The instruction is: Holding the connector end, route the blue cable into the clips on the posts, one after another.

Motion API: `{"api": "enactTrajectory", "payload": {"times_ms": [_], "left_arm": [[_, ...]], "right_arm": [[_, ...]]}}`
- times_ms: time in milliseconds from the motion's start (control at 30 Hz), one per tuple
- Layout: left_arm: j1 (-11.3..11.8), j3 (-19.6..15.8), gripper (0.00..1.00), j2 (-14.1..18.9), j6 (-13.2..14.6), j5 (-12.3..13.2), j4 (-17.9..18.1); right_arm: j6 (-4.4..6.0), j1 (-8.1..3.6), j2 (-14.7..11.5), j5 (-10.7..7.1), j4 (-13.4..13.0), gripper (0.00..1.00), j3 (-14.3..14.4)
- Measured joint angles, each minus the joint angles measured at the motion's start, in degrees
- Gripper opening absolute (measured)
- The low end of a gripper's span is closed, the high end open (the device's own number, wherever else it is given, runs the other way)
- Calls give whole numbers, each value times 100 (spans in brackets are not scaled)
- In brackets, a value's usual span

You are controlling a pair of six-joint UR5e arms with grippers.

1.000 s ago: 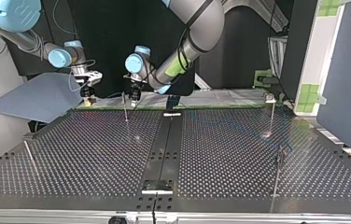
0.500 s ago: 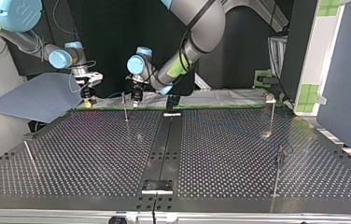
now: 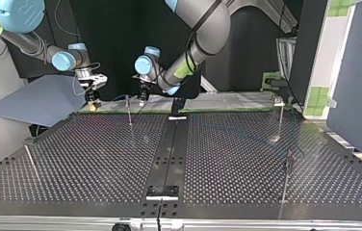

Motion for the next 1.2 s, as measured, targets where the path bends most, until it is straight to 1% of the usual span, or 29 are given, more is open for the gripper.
{"api": "enactTrajectory", "payload": {"times_ms": [167,400,633,700,800,900,1033,1200], "left_arm": [[60,7,0,-2,-2,13,63],[84,26,0,-2,-2,93,98],[114,143,0,-1,-2,133,116],[135,186,0,-2,-2,142,122],[185,223,0,-5,-2,166,135],[243,235,0,-8,-2,182,139],[381,255,0,-9,0,189,141],[549,275,0,-10,6,183,142]], "right_arm": [[30,2,2,27,-17,0,-6],[42,-1,7,150,-27,0,-42],[51,-2,10,192,-14,0,-108],[95,0,10,199,-2,0,-145],[196,1,12,212,4,0,-199],[238,1,12,229,2,0,-217],[251,-21,12,349,-7,0,-226],[252,-50,15,592,-2,0,-225]]}}
